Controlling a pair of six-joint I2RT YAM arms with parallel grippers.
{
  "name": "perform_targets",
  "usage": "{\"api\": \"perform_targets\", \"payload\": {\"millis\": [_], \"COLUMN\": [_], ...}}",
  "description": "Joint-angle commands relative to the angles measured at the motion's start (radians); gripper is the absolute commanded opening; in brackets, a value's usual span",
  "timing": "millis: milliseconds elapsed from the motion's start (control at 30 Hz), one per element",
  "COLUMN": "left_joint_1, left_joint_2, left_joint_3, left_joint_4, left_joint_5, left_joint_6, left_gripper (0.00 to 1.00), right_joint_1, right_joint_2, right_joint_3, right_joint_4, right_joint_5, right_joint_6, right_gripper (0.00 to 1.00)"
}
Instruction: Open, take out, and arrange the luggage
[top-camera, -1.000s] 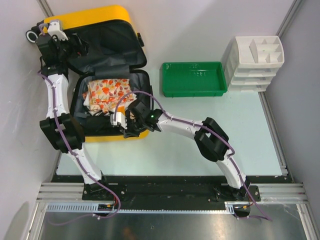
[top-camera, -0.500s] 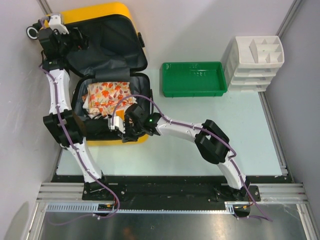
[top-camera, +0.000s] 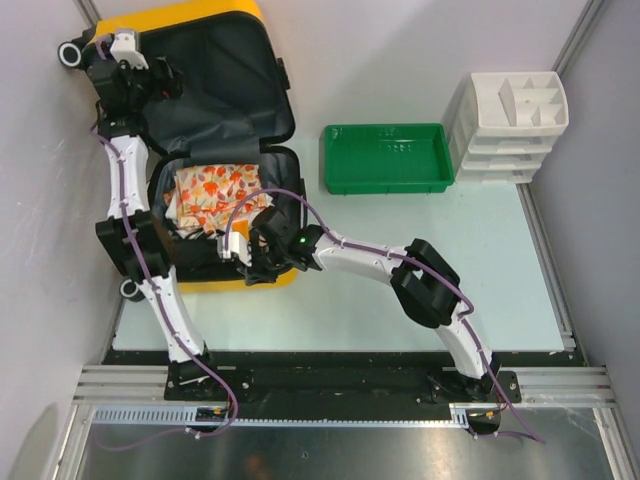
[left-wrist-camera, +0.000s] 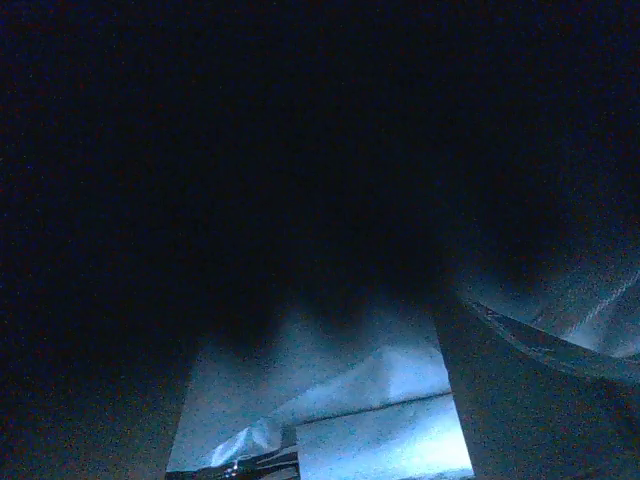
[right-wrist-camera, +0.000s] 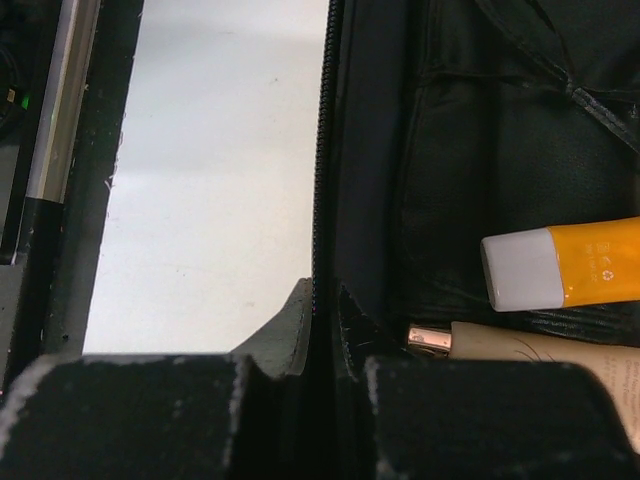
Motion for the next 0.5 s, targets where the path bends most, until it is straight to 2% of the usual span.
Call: {"api": "perform_targets", "payload": {"millis": [0,167,300,400,467], "left_joint_1": [-0.031,-0.077,-0.083,-0.080,-0.074], "left_joint_2": [0.044,0.045,0.000,-0.106,-0.222], "left_joint_3": [0.059,0.055,0.052,-0.026,-0.141], "left_joint_4": [-0.008,-0.010,-0.010,-0.014,-0.029], "left_joint_5": [0.008,0.017,0.032,0.052,0.074], "left_joint_6": [0.095,0.151,0.098,0.090,0.098], "left_gripper": [1.00,1.00,1.00,1.00,1.00], "right_joint_1": [0.044,0.036,0.025,0.012,-0.001], "right_joint_2": [-0.079,-0.065,-0.059,-0.048,-0.039], "right_joint_3": [0.000,0.015,0.029,0.043,0.047], "right_joint_4": [-0.062,-0.064,-0.056,-0.041,-0.016], "right_joint_5": [-0.288,-0.294,-0.285,-0.256,-0.232], "right_joint_6": [0.036,0.033,0.030,0.041,0.051], "right_gripper": [0.00,0.00,0.00,0.00,0.00]}}
